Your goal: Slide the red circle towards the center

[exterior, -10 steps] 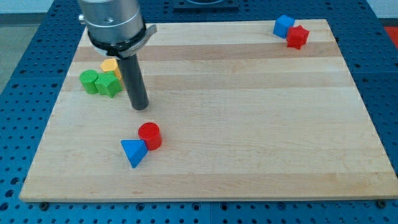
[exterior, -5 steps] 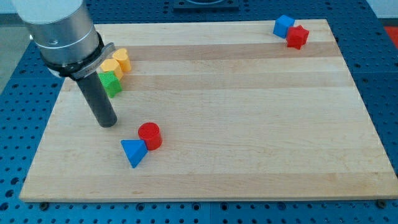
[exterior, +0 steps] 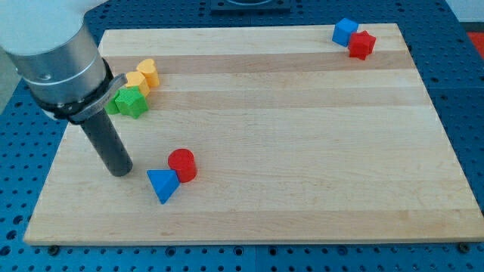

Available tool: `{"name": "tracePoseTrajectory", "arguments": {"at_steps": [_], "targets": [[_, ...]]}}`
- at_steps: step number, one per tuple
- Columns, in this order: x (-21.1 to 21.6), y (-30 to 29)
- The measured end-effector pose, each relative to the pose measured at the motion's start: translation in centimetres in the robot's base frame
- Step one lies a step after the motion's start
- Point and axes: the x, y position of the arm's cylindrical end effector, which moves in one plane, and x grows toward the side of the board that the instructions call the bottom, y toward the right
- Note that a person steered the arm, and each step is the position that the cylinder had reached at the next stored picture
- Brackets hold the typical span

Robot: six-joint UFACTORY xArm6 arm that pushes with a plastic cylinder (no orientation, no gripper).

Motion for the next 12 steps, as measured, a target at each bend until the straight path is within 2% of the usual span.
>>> {"name": "tracePoseTrajectory", "arguments": {"at_steps": [2, 3, 4, 5, 7, 10, 12], "targets": [[4.6, 0.0], [5.2, 0.0], [5.0, 1.5], [3.4, 5.8], [3.1, 6.7], [-7.9, 11.8], [-11.9, 13.9]]}}
